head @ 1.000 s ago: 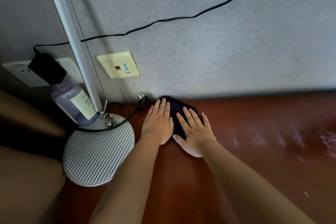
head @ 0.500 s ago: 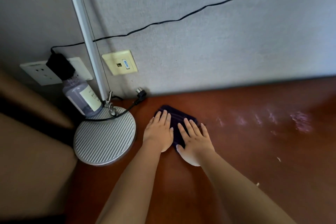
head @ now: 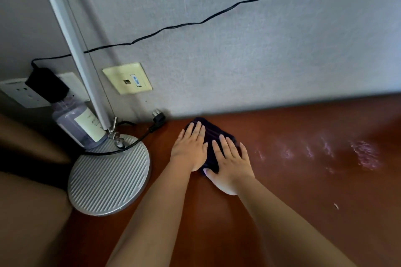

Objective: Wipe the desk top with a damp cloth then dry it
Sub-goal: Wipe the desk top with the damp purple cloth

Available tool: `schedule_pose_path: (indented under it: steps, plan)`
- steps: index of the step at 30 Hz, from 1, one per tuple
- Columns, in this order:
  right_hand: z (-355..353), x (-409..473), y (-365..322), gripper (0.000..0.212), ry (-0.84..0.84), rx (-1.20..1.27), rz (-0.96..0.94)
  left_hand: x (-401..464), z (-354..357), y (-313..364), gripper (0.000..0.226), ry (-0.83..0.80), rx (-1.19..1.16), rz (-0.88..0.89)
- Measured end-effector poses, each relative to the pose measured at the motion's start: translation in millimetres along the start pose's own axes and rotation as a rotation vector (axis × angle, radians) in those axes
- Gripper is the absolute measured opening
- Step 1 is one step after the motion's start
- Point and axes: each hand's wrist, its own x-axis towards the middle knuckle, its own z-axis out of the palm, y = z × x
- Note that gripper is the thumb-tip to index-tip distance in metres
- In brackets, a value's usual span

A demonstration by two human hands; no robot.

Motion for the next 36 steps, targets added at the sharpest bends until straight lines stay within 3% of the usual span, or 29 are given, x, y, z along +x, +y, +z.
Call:
schedule_pose_path:
  steps: [10, 25, 28, 36]
  plan:
    - [-16.1, 33.4, 30.3, 0.076, -0.027, 0.012, 0.002, 27.7, -7.8, 8.7, 0.057, 0.038, 0.027, -0.004]
    - [-7.0, -48.6, 3.7, 0.059, -0.02, 0.022, 0.071, -74.4, 18.6, 33.6, 0.056, 0.062, -0.005, -0.026]
    - [-2.6, -52.5, -4.9, 0.058, 0.011, -0.035, 0.107, -78.5, 16.7, 31.1, 0.054, 0.103, 0.046, -0.006]
    - [3.8, -20.4, 2.2, 0.06, 0.032, 0.098, 0.123, -57.8, 33.8, 31.7, 0.058, 0.121, -0.003, -0.045]
